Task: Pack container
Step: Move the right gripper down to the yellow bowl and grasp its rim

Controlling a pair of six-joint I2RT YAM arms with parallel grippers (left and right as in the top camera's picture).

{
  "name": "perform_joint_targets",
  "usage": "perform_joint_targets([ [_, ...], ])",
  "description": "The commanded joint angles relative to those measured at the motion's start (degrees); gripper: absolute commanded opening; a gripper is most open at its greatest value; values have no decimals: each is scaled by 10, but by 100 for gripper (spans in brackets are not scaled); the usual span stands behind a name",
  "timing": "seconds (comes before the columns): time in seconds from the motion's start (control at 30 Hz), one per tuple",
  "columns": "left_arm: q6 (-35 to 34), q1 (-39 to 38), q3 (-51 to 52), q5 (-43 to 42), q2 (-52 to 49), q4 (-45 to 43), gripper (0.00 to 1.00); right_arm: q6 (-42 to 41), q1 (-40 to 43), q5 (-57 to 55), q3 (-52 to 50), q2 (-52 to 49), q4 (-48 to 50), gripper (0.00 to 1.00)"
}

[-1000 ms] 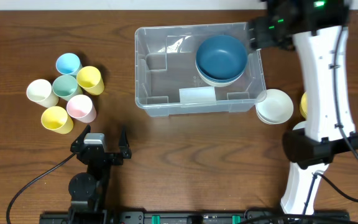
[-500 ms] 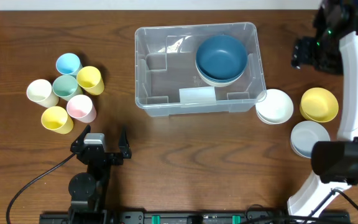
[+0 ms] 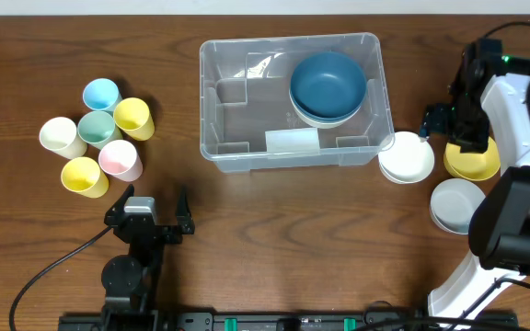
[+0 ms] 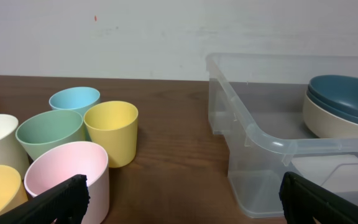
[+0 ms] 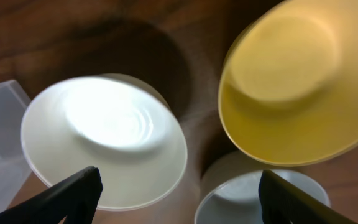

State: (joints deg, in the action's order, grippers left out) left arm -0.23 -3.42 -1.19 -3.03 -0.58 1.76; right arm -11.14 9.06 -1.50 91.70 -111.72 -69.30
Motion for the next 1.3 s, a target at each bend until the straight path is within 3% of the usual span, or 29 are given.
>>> perform_joint_targets([
  [0.0, -7, 2, 10, 0, 3, 20, 98, 0, 1, 7, -23, 2, 30, 82],
  [0.53, -7, 2, 10, 0, 3, 20, 98, -78, 11, -32, -126, 1, 201, 73],
  [1.0, -7, 2, 10, 0, 3, 20, 98, -68, 33, -33, -129, 1, 211, 70],
  [1.27, -7, 2, 10, 0, 3, 20, 98, -36, 33, 35, -117, 2, 217, 70],
])
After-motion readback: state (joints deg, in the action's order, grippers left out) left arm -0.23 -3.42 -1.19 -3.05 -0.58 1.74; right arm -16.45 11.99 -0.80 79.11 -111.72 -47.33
